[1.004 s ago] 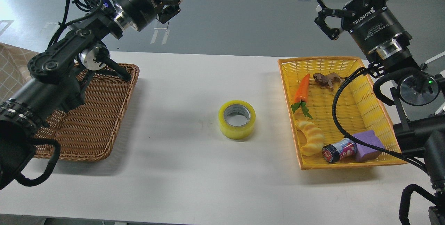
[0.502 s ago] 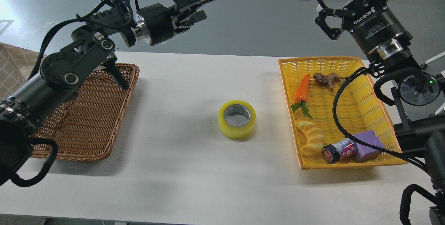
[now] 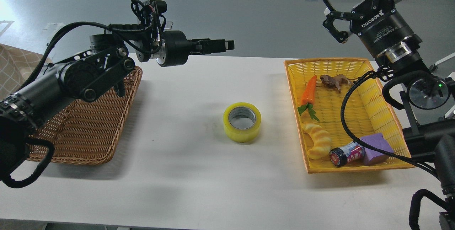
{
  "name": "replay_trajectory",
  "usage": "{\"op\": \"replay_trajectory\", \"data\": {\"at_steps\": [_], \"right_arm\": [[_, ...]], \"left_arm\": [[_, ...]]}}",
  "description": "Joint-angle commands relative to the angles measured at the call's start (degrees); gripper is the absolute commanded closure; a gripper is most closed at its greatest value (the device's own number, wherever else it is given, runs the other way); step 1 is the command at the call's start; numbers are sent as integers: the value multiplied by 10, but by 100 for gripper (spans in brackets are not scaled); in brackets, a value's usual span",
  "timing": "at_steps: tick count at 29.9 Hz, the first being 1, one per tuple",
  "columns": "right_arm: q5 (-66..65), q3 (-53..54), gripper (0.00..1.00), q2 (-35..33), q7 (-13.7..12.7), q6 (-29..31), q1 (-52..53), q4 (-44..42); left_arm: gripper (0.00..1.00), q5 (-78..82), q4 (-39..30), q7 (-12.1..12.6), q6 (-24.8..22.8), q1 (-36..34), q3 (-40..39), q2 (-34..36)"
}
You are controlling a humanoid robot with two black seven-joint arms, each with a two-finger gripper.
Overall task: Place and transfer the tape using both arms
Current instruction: 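Raise the left gripper and swing it toward the tape roll, then lower the left gripper onto the tape roll and grasp its rim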
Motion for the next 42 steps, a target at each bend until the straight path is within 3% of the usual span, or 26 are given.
{"op": "replay_trajectory", "data": {"at_steps": [1,2,4,6,7,9,14,16,18,26,30,42], "right_arm": [[0,2,0,-1,0,0,0,0],[0,2,0,-1,0,0,0,1],[0,2,0,-1,1,0,0,0],[0,2,0,-1,1,0,0,0],[-1,1,0,0,1,0,0,0],[-1,1,0,1,1,0,-1,0],[0,2,0,2,1,0,0,0],[-1,2,0,1,1,0,1,0],[-1,2,0,1,1,0,4,-1],[-1,2,0,2,1,0,2,0],[-1,2,0,2,1,0,4,0],[-1,2,0,1,1,0,1,0]], "left_arm": [[2,33,-13,15,-2,-1,13,0],[2,34,-24,21,-2,-2,15,2],[2,38,-65,65,-2,-2,16,14],[2,38,-78,93,-2,-2,16,20],[2,38,-89,120,-2,-2,16,22],[2,37,-105,145,-2,1,16,24],[2,38,-140,160,-2,1,59,34],[2,38,-147,185,-2,-3,71,32],[2,37,-148,226,-2,-10,73,29],[2,35,-158,262,-2,-11,73,13],[2,25,-160,296,-2,-9,72,-13],[2,27,-155,334,-2,3,99,-62]]}}
